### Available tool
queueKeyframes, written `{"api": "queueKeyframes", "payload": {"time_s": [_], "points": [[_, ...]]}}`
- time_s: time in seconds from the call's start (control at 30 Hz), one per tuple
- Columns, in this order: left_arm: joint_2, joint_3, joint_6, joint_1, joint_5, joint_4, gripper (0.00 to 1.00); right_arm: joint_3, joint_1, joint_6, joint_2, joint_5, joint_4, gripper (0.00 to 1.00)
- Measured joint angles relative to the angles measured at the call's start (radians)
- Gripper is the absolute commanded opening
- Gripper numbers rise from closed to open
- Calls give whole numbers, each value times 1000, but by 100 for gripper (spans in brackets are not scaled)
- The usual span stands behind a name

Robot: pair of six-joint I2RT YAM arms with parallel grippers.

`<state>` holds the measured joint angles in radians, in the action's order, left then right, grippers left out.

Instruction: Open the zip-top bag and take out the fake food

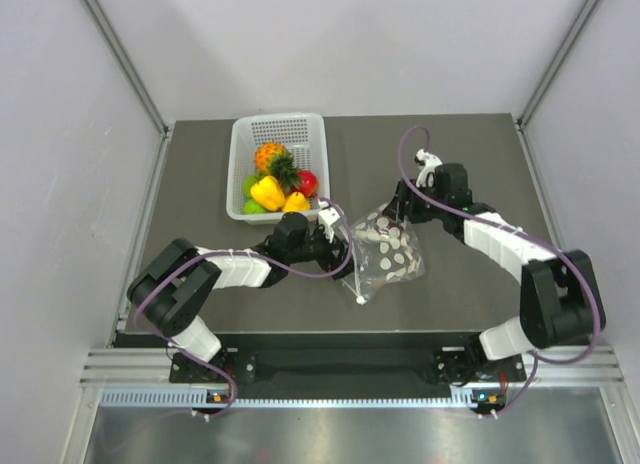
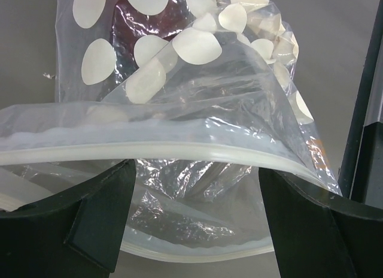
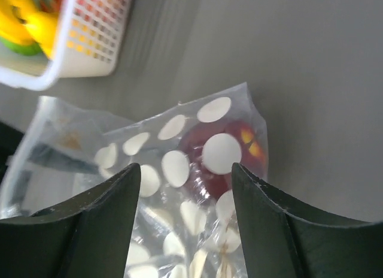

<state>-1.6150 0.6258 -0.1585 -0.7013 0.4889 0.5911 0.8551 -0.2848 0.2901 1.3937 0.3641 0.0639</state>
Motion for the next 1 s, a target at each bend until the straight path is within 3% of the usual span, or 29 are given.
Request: {"api": "queueKeyframes", "payload": {"time_s": [0.13, 0.17, 0.2, 0.27, 0.47, 1.0], "points": [[0, 0, -8, 0, -2, 16, 88, 3, 0, 3, 129, -3, -32, 57], [0, 0, -9, 0, -3, 20, 88, 2, 0, 5, 151, -4, -37, 51], [0, 0, -12, 0, -3, 26, 88, -2, 1, 19, 166, 10, -60, 34], [0, 0, -18, 0, -3, 39, 88, -3, 1, 23, 167, 11, -105, 20], [-32, 0, -35, -7, -7, 76, 89, -45, 2, 27, 169, -10, -167, 2], [-179, 49, -148, -34, -2, 253, 92, -180, -3, 27, 182, -27, -128, 0]]}}
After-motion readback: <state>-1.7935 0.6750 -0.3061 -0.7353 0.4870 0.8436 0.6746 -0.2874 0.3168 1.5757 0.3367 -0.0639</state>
